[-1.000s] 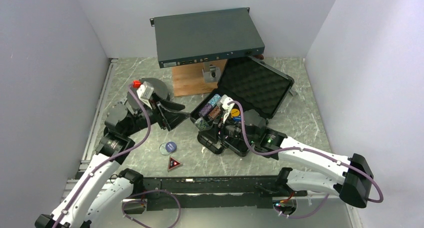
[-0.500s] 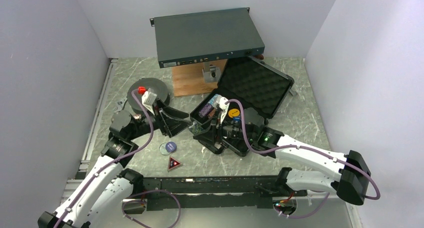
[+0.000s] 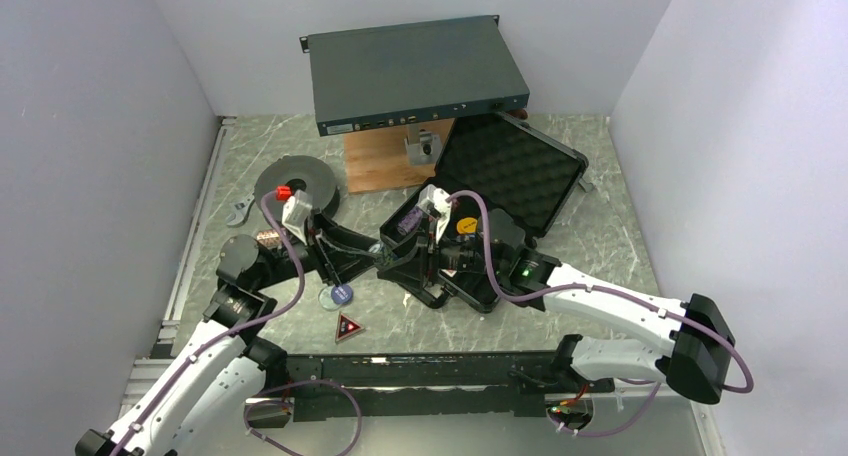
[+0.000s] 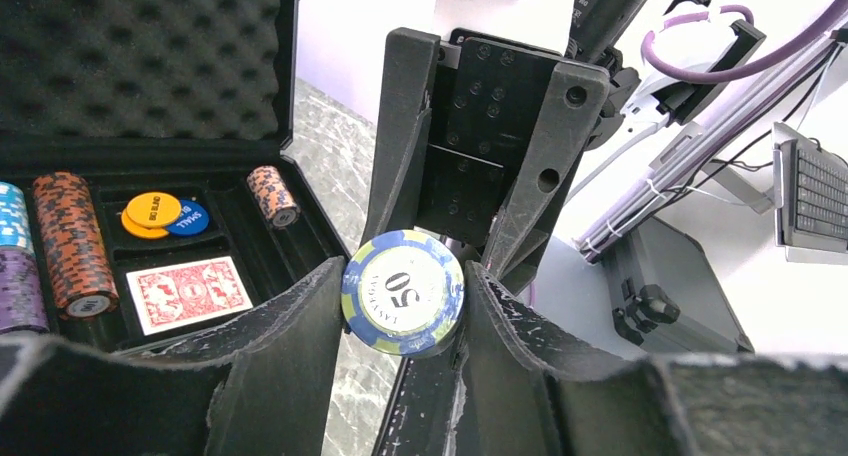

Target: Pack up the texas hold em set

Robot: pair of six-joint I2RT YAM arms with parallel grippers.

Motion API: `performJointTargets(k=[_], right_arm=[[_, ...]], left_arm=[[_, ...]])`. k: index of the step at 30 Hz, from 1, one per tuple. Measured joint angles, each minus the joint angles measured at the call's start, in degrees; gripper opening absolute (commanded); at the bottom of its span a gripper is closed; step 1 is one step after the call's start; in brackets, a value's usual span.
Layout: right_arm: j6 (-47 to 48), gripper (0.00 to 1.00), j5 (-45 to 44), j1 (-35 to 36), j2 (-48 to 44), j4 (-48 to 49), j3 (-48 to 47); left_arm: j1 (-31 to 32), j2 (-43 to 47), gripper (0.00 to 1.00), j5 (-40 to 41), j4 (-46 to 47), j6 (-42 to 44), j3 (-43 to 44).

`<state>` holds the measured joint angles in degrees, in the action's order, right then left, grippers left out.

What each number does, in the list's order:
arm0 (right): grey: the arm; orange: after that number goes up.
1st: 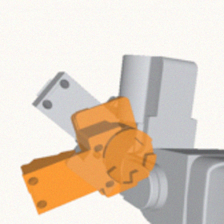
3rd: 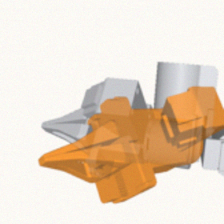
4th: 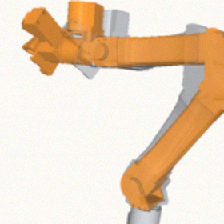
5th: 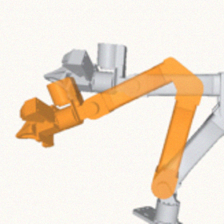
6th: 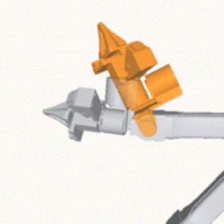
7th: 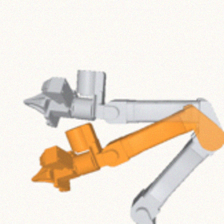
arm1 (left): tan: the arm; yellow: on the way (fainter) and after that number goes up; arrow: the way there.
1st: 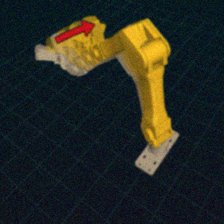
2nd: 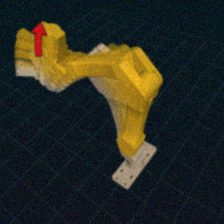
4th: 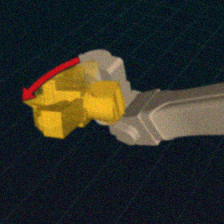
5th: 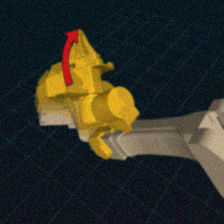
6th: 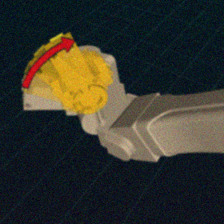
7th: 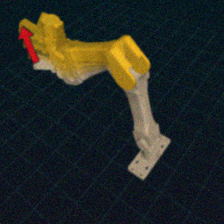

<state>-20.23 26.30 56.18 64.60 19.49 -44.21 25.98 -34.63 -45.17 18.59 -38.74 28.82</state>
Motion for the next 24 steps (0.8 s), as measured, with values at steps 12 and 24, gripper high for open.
performJointTargets(k=[12,24], right_arm=[[-1.25,0.0,2.14,-0.2,1.16,1.84,-0.11],[-1.42,0.0,2.69,-0.22,2.54,3.58,-0.5]], left_arm=[[-0.07,-0.13,0.51,-0.09,3.91,-1.46,-1.55],[0.11,-0.09,0.49,-1.11,4.5,-2.03,-2.25]])
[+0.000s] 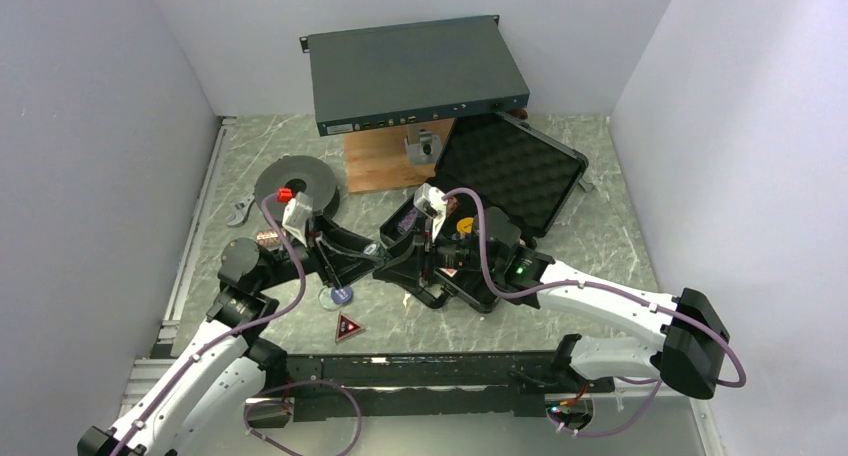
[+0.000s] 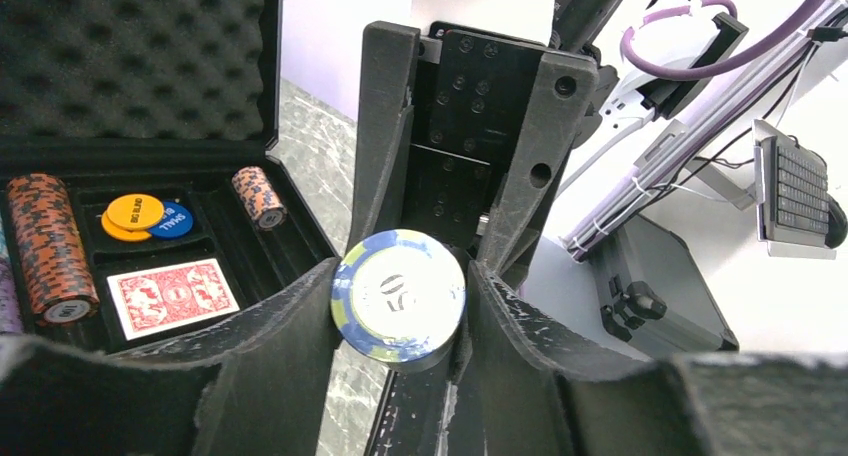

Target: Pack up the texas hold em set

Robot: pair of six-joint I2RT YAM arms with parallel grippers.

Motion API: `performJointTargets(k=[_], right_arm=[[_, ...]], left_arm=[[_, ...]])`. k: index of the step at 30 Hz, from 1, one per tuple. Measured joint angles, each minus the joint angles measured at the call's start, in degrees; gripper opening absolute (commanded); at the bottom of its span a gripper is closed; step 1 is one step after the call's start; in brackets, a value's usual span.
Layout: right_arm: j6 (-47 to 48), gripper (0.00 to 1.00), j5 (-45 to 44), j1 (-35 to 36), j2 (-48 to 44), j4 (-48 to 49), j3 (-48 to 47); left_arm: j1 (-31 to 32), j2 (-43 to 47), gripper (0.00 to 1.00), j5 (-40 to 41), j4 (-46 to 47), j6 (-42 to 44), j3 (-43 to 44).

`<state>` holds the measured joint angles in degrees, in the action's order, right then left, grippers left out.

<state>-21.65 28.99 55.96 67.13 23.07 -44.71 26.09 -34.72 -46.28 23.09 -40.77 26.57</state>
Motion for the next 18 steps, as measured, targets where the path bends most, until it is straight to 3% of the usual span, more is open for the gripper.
performJointTargets(k=[2,3,5,9,11,13,15,18], right_arm=[[-0.02,0.0,0.15,0.02,0.02,0.13,0.0],[0.0,0.0,0.09,0.07,0.02,0.15,0.0],[0.02,0.0,0.04,0.04,0.04,0.11,0.0],[0.02,0.0,-0.35,0.04,0.04,0.11,0.0],[0.02,0.2,-0.59,0.04,0.04,-0.02,-0.02],[0.02,0.52,-1.05,0.13,0.04,-0.57,-0.15],[0.0,0.65,-1.79,0.24,0.02,-1.55,-0.55],[0.22,0.71,-4.2,0.26,-0.39,-3.34,-1.55]], left_arm=[[-0.02,-0.02,0.38,0.07,0.02,-0.33,-0.09],[-0.02,-0.04,0.2,0.04,0.15,-0.5,-0.11],[-0.02,-0.02,0.0,0.04,0.15,-0.74,-0.11],[0.0,0.13,0.0,0.52,0.0,-0.79,-0.11],[0.0,0.44,0.0,0.98,-0.33,-0.76,-0.11],[0.0,0.87,0.0,1.68,-1.25,-0.63,-0.11],[0.04,1.25,0.0,2.67,-2.14,-0.59,-0.11],[0.15,1.53,0.0,4.7,-4.98,0.0,-0.11]])
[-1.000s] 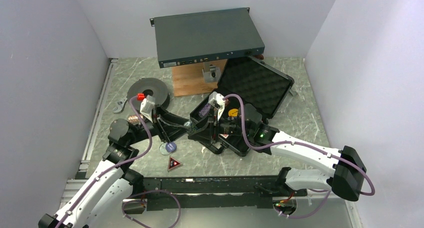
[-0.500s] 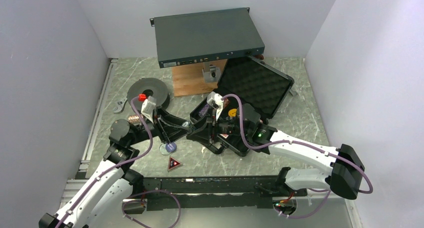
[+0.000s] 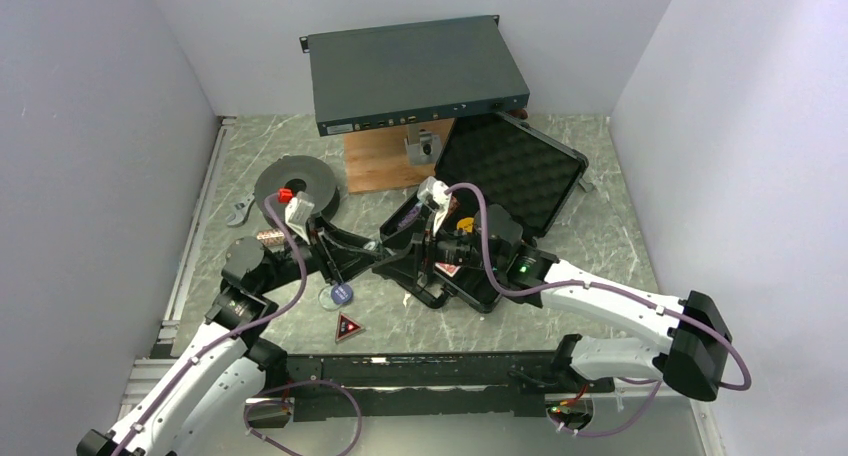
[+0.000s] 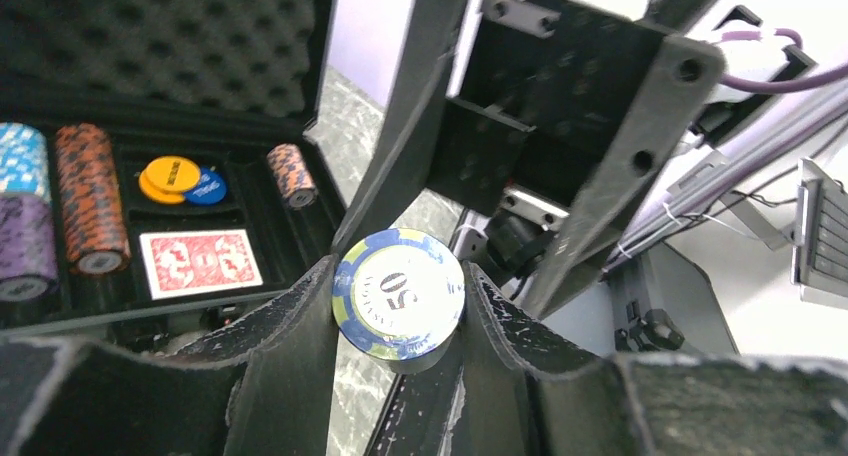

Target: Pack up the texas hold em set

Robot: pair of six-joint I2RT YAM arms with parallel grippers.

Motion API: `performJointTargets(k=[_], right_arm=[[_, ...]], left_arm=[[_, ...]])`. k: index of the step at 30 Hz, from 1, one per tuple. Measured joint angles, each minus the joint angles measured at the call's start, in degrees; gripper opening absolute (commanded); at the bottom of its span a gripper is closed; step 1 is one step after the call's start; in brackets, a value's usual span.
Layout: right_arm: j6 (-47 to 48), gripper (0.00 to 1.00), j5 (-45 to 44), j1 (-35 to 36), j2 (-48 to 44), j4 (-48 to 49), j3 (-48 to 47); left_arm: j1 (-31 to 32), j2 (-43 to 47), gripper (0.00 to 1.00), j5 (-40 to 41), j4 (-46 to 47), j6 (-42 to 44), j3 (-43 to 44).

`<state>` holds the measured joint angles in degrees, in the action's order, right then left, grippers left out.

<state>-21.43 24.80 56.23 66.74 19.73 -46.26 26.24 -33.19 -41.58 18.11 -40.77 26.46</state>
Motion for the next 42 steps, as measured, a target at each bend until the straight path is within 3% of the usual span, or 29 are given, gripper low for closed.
performJointTargets(k=[11,17,21,28,37,42], right_arm=[[3.1,0.86,-15.72,-0.07,-9.88,-9.66,0.13],[4.98,0.98,-33.24,-0.15,-15.63,-18.23,0.0],[6.75,1.0,-46.95,-0.68,-16.15,-24.28,-1.31],[8.79,1.0,-61.48,-1.36,-16.2,-30.47,-4.13],[12.48,0.99,-73.26,-1.81,-25.31,-29.77,-6.49],[15.89,1.0,-74.29,-1.88,-30.05,-27.06,-6.67]], left_arm=[[0.0,-4.0,0.0,2.49,-6.75,2.38,0.68],[0.46,-8.5,0.0,3.08,-9.42,4.42,4.61],[2.19,-12.59,0.0,3.89,-9.92,5.75,8.07],[10.49,-22.75,0.0,8.44,-15.34,11.74,19.21],[19.32,-41.0,0.0,13.03,-19.43,17.07,32.83],[23.21,-51.1,0.0,14.99,-22.45,18.58,40.61]])
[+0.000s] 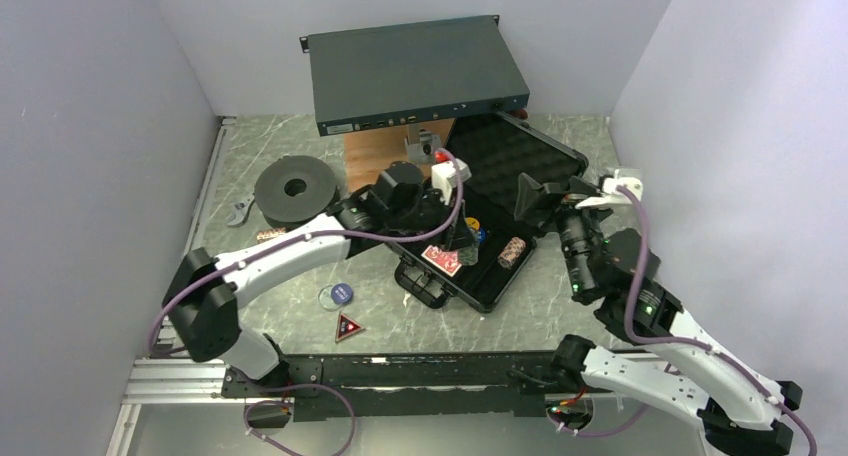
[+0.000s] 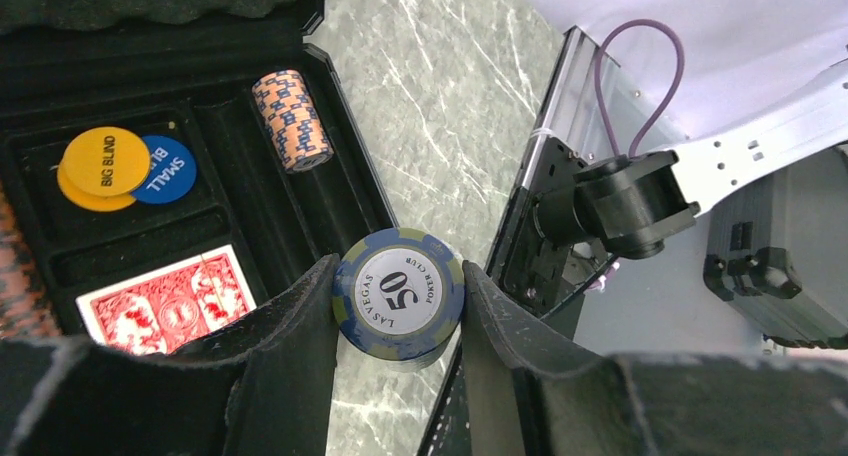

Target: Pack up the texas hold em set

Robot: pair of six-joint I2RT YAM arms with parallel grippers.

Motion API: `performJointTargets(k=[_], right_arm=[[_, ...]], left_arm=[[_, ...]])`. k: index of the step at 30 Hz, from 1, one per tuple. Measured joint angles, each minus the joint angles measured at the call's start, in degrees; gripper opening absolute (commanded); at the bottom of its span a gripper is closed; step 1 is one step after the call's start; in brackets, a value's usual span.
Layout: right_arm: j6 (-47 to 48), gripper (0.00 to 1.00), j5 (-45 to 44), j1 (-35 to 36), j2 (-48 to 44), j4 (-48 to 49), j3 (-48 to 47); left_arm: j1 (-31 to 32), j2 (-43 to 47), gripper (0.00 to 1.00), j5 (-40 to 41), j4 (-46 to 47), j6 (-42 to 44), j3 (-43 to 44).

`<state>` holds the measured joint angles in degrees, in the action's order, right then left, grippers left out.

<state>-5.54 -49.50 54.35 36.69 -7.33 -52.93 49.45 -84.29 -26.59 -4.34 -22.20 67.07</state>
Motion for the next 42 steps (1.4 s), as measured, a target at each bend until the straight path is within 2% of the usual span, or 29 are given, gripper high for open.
performJointTargets(k=[8,15,25,42], right_arm=[[-0.33,1.0,5.79,0.0,-5.62,6.03,-2.91],[-13.51,1.0,4.9,0.0,-6.56,3.28,-11.8],[-26.08,1.0,9.35,0.0,-12.7,5.27,-10.56],[-27.91,1.0,5.03,0.0,-12.83,8.37,-10.05]], left_arm=[[3.52,-12.46,0.0,2.64,-3.52,0.26,10.05],[4.79,-20.74,0.0,4.92,-6.4,-1.01,13.55],[6.75,-28.15,0.0,6.56,-9.86,-2.6,17.42],[7.23,-34.8,0.0,7.48,-11.82,-4.66,23.82]])
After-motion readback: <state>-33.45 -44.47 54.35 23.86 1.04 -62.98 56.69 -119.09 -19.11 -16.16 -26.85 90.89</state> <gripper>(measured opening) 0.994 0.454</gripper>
